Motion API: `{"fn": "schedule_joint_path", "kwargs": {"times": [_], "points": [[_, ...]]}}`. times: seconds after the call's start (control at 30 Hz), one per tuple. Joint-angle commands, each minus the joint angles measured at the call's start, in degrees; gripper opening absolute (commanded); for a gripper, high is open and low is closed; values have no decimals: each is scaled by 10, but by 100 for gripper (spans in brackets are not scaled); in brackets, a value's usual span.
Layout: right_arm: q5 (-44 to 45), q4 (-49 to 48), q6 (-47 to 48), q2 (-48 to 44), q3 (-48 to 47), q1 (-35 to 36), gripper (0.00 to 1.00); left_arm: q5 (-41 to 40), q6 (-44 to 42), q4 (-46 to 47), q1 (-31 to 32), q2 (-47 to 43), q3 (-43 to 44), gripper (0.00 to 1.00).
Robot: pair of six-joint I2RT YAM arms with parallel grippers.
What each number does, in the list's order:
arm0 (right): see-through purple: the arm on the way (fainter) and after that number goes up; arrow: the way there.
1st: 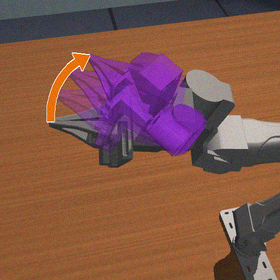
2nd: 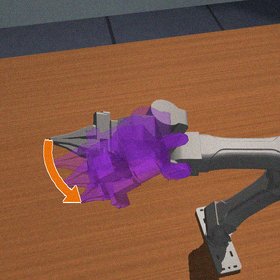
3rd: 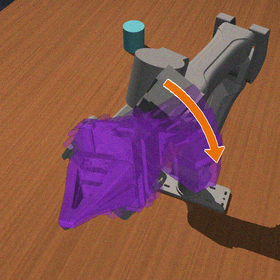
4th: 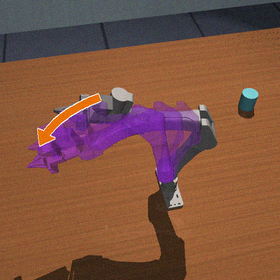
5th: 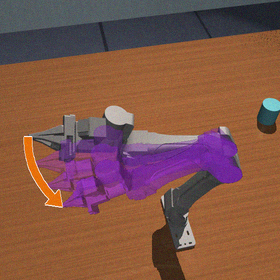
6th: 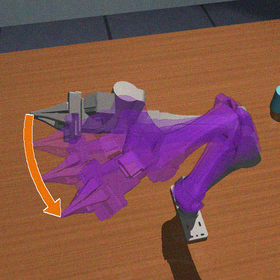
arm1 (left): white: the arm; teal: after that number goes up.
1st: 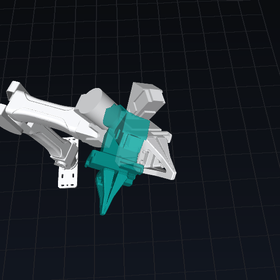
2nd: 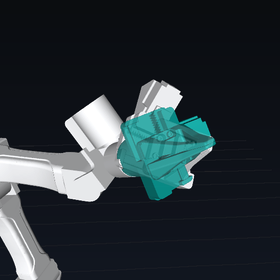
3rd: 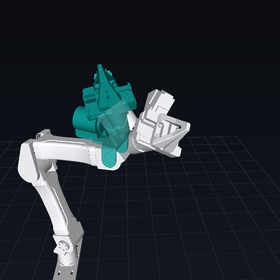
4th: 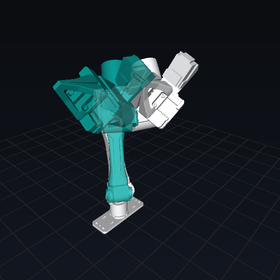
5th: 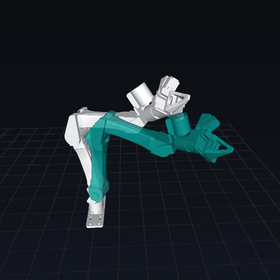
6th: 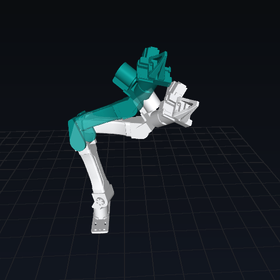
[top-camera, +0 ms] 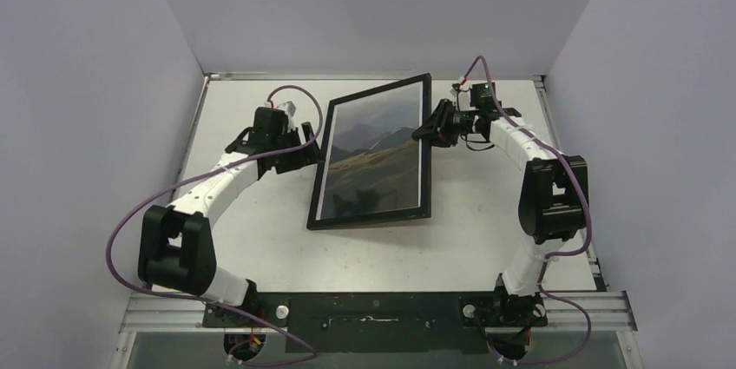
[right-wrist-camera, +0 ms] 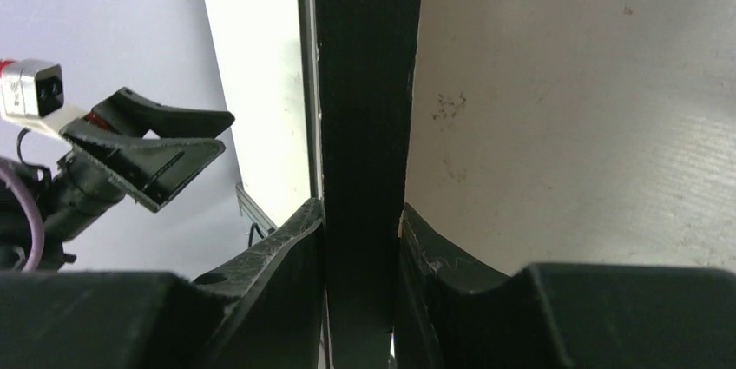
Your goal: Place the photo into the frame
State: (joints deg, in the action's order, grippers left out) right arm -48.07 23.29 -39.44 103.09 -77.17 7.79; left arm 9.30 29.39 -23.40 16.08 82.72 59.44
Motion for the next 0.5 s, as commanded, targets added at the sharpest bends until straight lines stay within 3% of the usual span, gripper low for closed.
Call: {"fn": "schedule_joint_path", "kwargs": {"times": [0.0,0.47], "points": [[-7,-33,60,30,-4,-1,21,49,8,57,-38,45,1,73],[31,-14,141,102,-5,-16,35,72,-34,39,-92,179,54,72]]}}
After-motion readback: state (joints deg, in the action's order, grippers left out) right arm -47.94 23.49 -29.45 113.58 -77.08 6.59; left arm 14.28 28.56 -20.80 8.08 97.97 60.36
